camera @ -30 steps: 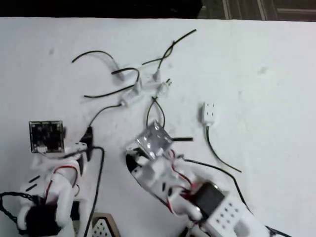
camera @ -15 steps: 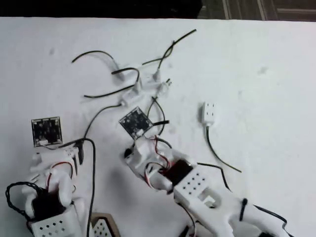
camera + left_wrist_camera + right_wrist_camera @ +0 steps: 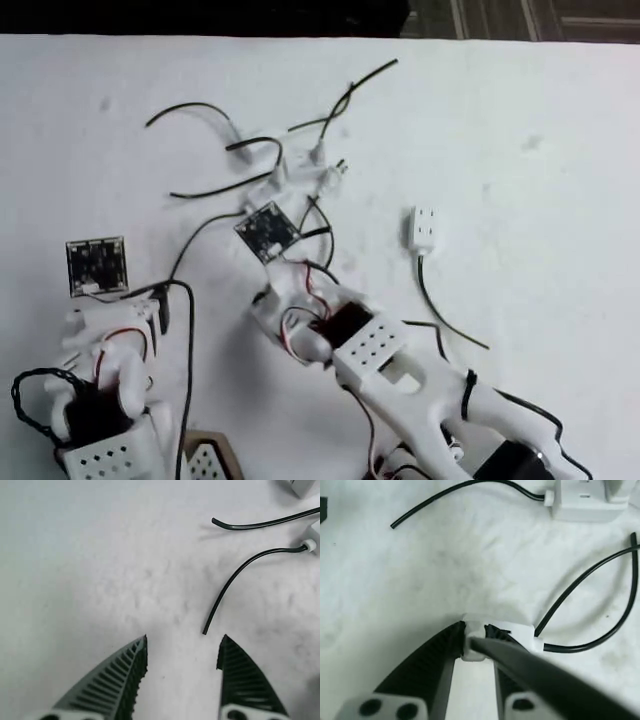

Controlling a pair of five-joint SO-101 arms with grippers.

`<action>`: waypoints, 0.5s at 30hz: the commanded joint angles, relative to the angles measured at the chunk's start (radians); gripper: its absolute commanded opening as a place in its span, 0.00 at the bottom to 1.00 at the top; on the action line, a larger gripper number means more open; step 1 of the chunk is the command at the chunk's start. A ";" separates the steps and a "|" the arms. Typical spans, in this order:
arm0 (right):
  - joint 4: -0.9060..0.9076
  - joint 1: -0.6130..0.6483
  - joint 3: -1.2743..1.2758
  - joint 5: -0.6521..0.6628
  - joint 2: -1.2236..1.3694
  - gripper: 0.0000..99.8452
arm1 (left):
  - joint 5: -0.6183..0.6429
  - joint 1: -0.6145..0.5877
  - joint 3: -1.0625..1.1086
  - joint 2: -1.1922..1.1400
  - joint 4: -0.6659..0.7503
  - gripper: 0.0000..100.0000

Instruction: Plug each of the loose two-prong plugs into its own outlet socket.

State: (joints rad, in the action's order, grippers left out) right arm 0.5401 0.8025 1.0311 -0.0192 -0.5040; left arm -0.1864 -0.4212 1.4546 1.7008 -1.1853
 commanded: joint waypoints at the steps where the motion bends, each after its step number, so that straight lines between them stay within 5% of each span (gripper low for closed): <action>1: -0.024 -0.007 -0.040 0.008 -0.004 0.02 | -0.012 -0.007 -0.006 0.012 0.008 0.23; 15: -0.021 0.007 -0.020 0.011 0.022 0.02 | -0.012 -0.007 -0.006 0.012 0.008 0.23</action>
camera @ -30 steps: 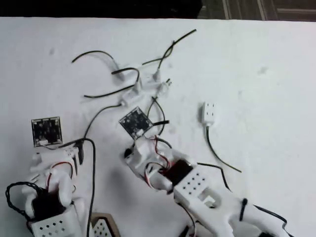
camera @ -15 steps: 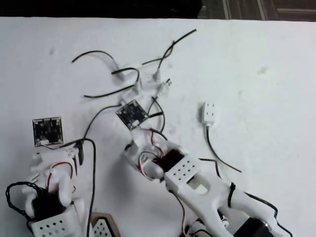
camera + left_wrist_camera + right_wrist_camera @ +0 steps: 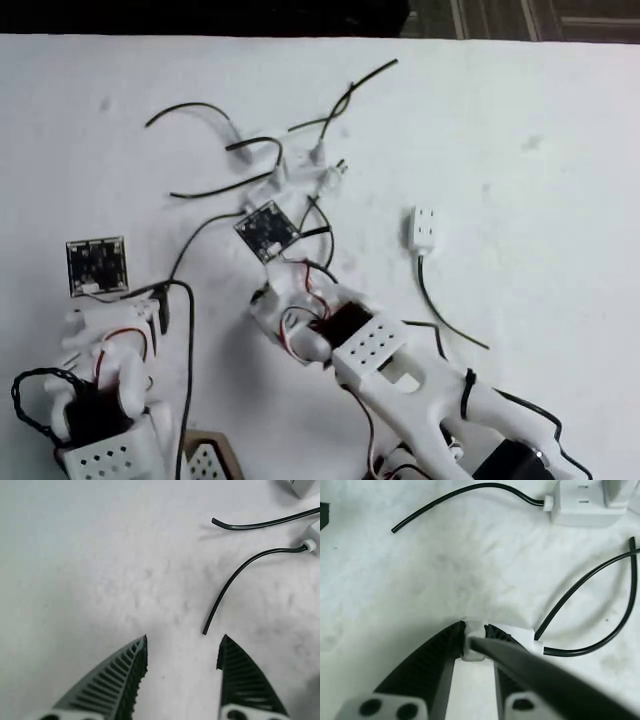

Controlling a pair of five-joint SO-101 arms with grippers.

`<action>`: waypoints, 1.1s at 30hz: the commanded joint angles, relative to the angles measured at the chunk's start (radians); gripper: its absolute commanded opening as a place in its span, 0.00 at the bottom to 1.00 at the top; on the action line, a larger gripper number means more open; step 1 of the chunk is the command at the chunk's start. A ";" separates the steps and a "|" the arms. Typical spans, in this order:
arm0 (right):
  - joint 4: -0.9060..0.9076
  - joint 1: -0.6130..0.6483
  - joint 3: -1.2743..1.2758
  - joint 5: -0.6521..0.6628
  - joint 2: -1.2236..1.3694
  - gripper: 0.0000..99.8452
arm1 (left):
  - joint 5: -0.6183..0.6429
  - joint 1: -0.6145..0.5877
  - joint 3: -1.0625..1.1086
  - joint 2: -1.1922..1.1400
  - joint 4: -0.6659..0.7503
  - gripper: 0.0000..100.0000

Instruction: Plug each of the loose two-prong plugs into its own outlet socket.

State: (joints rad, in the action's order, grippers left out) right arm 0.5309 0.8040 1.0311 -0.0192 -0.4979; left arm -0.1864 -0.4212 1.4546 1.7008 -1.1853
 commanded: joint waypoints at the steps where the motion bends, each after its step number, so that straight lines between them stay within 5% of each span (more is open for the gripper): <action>1: -0.013 0.007 -0.020 0.011 0.036 0.02 | -0.012 -0.007 -0.006 0.012 0.008 0.23; 13: -0.028 0.004 -0.029 0.012 0.130 0.02 | -0.014 -0.008 -0.006 0.012 0.008 0.23; 26: 0.019 -0.056 0.006 0.278 0.131 0.02 | -0.014 -0.008 -0.006 0.012 0.008 0.23; 33: 0.016 -0.059 0.037 0.315 0.180 0.02 | -0.014 -0.008 -0.006 0.012 0.008 0.23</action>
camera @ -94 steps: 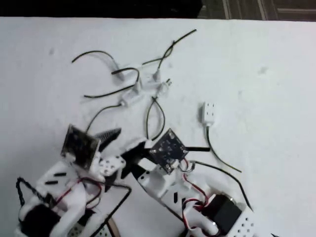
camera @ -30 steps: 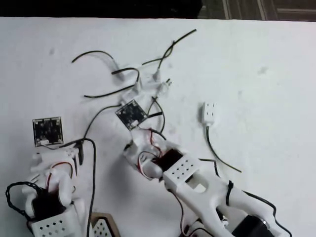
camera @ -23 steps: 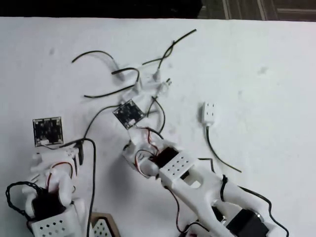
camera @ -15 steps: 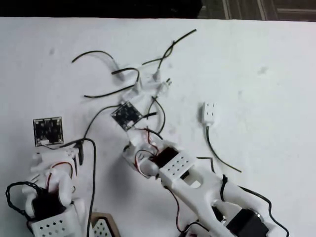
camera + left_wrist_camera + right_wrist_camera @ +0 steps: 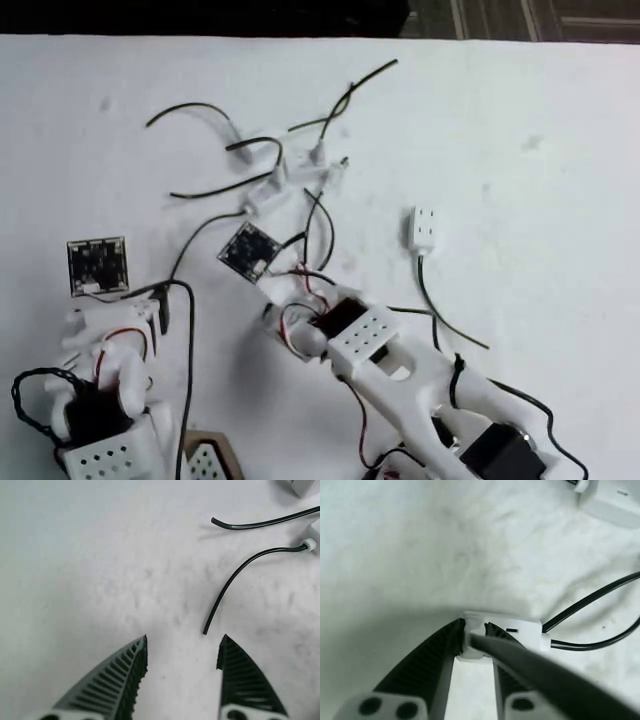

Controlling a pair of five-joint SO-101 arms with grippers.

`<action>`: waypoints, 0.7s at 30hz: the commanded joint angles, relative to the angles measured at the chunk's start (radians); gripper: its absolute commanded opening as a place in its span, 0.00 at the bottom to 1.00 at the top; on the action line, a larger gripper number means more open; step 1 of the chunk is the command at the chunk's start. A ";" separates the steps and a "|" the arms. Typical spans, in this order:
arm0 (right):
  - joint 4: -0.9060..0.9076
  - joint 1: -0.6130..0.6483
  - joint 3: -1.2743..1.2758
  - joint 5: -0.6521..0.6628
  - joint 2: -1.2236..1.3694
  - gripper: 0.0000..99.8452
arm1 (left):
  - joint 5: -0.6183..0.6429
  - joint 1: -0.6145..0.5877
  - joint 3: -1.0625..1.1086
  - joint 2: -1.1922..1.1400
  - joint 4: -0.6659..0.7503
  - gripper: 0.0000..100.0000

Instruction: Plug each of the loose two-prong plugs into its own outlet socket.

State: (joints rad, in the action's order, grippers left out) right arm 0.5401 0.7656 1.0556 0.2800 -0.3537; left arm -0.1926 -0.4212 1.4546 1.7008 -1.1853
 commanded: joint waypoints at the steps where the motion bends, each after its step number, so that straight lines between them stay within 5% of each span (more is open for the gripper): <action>1: 0.007 -0.027 0.005 0.015 0.048 0.02 | -0.008 -0.008 -0.006 0.012 0.008 0.23; 21: 0.007 -0.031 -0.169 0.009 0.105 0.02 | -0.008 -0.005 0.009 0.012 0.015 0.23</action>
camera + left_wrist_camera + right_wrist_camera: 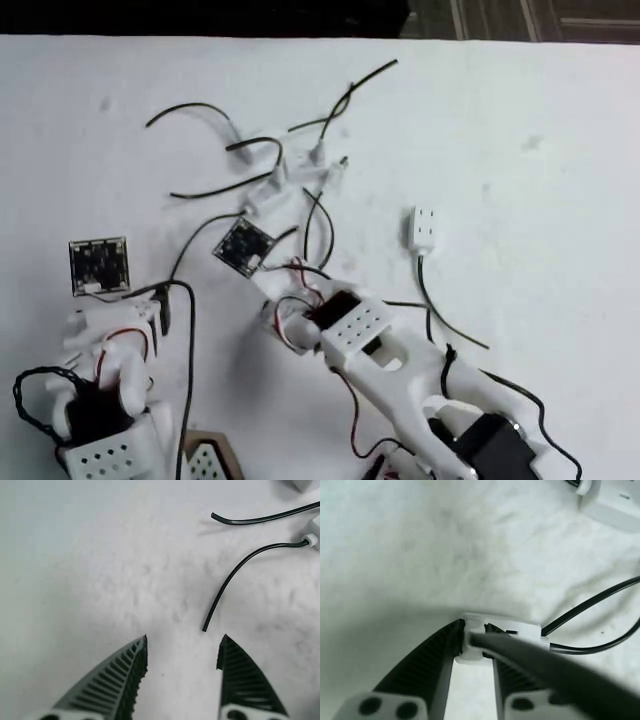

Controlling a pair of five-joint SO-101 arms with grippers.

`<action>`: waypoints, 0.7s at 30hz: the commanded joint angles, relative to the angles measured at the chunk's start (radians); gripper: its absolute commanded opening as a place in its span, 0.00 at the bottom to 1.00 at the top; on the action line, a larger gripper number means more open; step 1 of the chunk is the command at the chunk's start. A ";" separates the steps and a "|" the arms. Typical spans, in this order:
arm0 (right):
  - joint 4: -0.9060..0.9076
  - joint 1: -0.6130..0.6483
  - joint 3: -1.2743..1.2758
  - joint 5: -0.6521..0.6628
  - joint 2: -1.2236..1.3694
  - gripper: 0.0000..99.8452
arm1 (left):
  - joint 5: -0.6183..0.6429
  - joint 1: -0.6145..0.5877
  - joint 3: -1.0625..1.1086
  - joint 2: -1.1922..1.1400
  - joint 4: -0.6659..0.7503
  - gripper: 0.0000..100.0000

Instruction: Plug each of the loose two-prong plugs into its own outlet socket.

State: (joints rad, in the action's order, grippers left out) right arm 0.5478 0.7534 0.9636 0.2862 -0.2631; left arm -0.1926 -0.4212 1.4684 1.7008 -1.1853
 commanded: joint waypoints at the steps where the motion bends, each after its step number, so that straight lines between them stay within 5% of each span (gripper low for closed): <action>1: -0.002 -0.016 -0.110 0.002 0.018 0.02 | -0.008 -0.005 -0.005 0.012 0.015 0.23; 21: -0.148 0.061 -0.543 0.003 0.386 0.04 | -0.008 -0.004 -0.005 0.012 0.015 0.23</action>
State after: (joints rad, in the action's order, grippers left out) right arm 0.4066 0.8086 0.4741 0.2877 0.1527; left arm -0.1926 -0.4212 1.4684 1.7008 -1.1853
